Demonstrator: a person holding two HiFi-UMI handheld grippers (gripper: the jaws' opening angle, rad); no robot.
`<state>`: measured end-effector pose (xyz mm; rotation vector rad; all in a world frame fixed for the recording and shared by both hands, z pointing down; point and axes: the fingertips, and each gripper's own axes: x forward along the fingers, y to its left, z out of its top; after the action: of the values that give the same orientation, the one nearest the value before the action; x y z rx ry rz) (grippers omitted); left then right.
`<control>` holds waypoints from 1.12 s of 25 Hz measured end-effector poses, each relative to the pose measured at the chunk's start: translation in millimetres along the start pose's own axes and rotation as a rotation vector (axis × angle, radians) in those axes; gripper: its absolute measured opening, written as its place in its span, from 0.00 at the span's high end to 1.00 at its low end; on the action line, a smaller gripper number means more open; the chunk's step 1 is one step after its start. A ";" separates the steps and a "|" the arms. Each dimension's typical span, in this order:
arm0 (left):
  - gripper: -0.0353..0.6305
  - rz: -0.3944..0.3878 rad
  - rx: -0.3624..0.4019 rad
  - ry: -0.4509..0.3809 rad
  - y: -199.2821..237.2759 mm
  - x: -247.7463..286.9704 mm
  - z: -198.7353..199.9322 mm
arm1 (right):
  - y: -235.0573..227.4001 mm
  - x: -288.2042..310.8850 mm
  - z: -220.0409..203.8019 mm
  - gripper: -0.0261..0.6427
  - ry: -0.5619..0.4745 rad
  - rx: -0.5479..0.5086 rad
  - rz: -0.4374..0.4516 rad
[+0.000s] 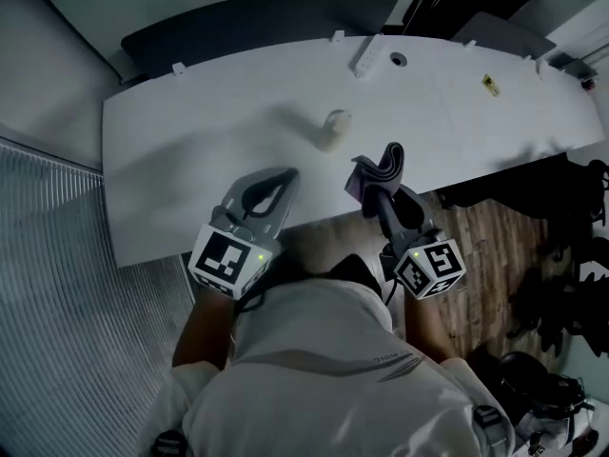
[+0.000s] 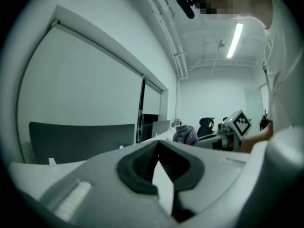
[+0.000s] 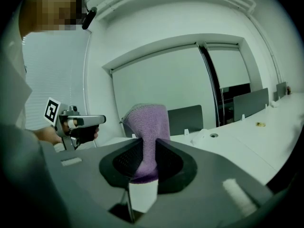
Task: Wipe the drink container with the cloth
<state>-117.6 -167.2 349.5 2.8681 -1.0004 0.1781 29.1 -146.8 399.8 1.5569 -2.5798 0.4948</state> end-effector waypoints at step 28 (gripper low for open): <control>0.72 -0.033 0.177 0.587 39.4 213.3 -102.9 | -12.2 118.1 -133.2 0.84 0.481 0.100 0.496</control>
<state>15.7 -315.1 483.8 2.6926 -0.8425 1.0756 -28.6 -209.6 556.5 0.6725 -2.5447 0.9185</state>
